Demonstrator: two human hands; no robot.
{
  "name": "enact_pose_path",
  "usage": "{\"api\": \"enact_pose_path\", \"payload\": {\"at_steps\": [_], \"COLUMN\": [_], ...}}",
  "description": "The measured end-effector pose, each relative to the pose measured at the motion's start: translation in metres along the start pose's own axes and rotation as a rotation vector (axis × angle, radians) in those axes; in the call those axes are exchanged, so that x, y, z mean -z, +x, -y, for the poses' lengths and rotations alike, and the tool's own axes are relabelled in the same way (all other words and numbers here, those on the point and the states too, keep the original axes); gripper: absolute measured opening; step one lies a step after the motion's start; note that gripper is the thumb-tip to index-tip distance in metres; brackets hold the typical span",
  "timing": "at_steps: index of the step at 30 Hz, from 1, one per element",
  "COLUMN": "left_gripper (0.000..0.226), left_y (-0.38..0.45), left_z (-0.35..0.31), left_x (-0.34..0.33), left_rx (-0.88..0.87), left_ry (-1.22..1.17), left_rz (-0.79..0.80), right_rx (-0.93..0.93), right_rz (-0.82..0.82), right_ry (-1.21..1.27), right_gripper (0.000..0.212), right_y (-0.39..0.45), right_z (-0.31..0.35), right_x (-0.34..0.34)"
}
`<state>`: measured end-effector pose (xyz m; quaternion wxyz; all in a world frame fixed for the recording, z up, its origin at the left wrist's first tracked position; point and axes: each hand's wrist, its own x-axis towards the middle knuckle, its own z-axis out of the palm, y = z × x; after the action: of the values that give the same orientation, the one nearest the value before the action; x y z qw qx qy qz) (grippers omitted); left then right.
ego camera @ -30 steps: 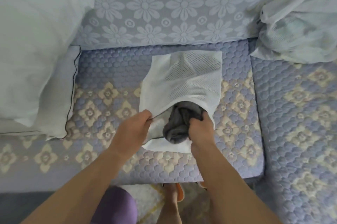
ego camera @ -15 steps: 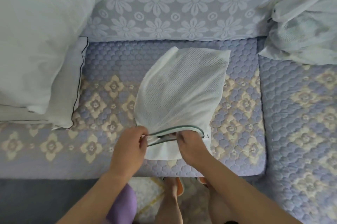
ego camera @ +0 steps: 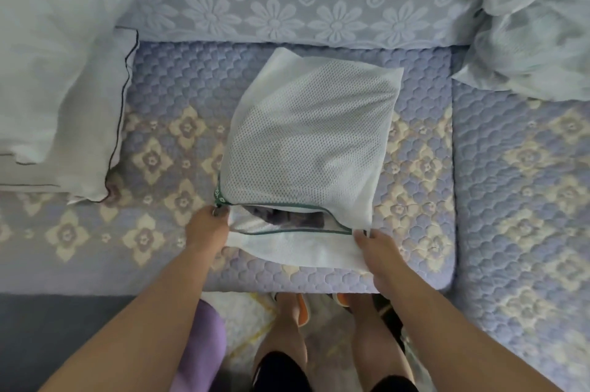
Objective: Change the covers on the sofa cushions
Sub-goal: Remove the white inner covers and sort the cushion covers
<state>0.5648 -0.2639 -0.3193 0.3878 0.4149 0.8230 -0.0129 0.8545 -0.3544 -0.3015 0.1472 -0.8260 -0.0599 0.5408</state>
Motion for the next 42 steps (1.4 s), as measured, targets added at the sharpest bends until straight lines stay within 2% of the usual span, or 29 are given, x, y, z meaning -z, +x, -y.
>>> {"api": "enact_pose_path", "payload": {"at_steps": [4, 6, 8, 9, 10, 12, 14, 15, 16, 19, 22, 24, 26, 29, 32, 35, 38, 42], "left_gripper": [0.028, 0.018, 0.011, 0.01, 0.008, 0.008, 0.012, 0.012, 0.015, 0.022, 0.026, 0.028, 0.017, 0.026, 0.028, 0.028, 0.029, 0.025], "left_y": [-0.051, -0.08, -0.113, -0.126, -0.137, -0.161, -0.181, -0.194, -0.2, -0.207, -0.204, -0.206, -0.216, -0.23, -0.228, -0.223, -0.212, -0.206], "left_z": [-0.028, -0.051, -0.077, -0.085, -0.089, -0.098, -0.108, -0.111, -0.115, -0.138, -0.153, -0.167, -0.179, -0.171, -0.137, -0.081, -0.025, 0.014], "left_x": [0.048, 0.088, 0.132, 0.149, 0.161, 0.179, 0.185, 0.196, 0.198, 0.229, 0.259, 0.279, 0.302, 0.321, 0.304, 0.252, 0.178, 0.094], "left_rx": [0.085, 0.035, 0.005, -0.024, -0.034, 0.039, 0.173, 0.195, 0.192, 0.042, -0.087, -0.174, -0.285, -0.308, -0.184, -0.007, 0.104, 0.077], "left_ry": [-0.331, -0.479, -0.643, -0.636, -0.604, -0.606, -0.661, -0.718, -0.775, -0.831, -0.675, -0.655, -0.728, -0.871, -0.968, -0.92, -0.755, -0.485], "left_rz": [-0.1, -0.119, -0.125, -0.115, -0.076, 0.129, 0.311, 0.318, 0.259, 0.106, 0.115, 0.106, 0.047, -0.005, 0.099, 0.265, 0.338, 0.443], "right_rx": [-0.018, 0.046, 0.189, 0.243, 0.281, 0.279, 0.124, 0.074, 0.077, 0.206, 0.248, 0.297, 0.385, 0.485, 0.431, 0.304, 0.177, -0.059], "right_rz": [-0.12, -0.132, -0.166, -0.189, -0.207, -0.191, -0.115, -0.094, -0.111, -0.167, -0.125, -0.117, -0.107, -0.049, -0.069, -0.08, -0.11, -0.199], "right_ry": [0.349, 0.513, 0.526, 0.504, 0.466, 0.465, 0.515, 0.569, 0.609, 0.705, 0.732, 0.735, 0.753, 0.781, 0.644, 0.462, 0.291, 0.202], "right_gripper": [0.02, 0.018, 0.022, 0.027, 0.029, 0.024, 0.015, 0.012, 0.013, 0.018, 0.013, 0.011, 0.012, 0.016, 0.019, 0.023, 0.027, 0.01], "right_y": [-0.063, -0.117, -0.17, -0.19, -0.208, -0.238, -0.252, -0.269, -0.276, -0.307, -0.328, -0.336, -0.35, -0.367, -0.353, -0.311, -0.252, -0.188], "right_z": [0.03, 0.065, 0.092, 0.101, 0.107, 0.113, 0.112, 0.108, 0.106, 0.119, 0.138, 0.152, 0.165, 0.165, 0.137, 0.084, 0.028, -0.022], "right_x": [0.035, 0.07, 0.104, 0.119, 0.13, 0.144, 0.149, 0.152, 0.155, 0.171, 0.186, 0.191, 0.193, 0.192, 0.192, 0.186, 0.173, 0.154]}}
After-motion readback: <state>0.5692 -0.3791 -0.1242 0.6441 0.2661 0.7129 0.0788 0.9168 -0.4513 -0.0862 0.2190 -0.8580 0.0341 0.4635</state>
